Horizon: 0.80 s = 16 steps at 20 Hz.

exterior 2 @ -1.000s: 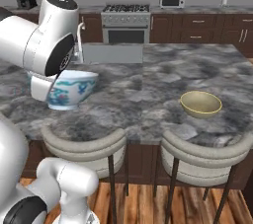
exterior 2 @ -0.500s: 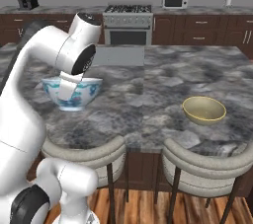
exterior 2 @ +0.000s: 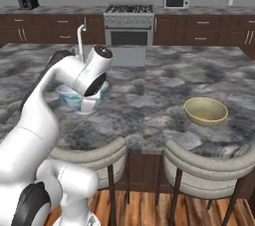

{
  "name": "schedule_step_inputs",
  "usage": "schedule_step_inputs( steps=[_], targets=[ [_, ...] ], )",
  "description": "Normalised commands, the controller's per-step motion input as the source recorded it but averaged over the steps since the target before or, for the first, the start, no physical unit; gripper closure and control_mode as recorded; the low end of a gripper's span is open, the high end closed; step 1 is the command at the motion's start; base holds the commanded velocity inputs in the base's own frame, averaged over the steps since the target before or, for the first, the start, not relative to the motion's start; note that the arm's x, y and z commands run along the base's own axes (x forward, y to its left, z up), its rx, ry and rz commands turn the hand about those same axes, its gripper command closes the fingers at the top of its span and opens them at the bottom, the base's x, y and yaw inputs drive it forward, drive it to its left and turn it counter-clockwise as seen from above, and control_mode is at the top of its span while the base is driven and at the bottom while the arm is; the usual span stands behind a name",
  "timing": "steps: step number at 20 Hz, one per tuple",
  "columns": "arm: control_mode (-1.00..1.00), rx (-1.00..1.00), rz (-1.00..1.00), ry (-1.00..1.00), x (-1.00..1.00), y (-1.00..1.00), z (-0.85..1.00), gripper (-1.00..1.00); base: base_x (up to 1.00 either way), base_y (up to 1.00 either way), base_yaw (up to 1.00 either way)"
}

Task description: Pick up the bowls from the cabinet and place each bowl in front of a stool on the dining counter.

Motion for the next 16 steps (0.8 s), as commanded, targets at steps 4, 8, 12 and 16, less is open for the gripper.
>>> schedule_step_inputs(
  steps=[4, 8, 12, 16],
  targets=[
    [-1.0, 0.02, 0.08, -0.16, 0.93, 0.0, -0.74, 1.0, 0.0, 0.0, 0.0],
    [-1.0, 0.02, 0.0, 0.04, 0.48, 0.01, -0.64, 1.0, 0.0, 0.0, 0.0],
    [-1.0, 0.01, 0.0, 0.0, 0.51, 0.03, -0.83, 1.0, 0.0, 0.0, 0.0],
    [-1.0, 0.05, 0.0, 0.0, 0.47, 0.06, -0.74, 1.0, 0.0, 0.0, 0.0]
  ],
)
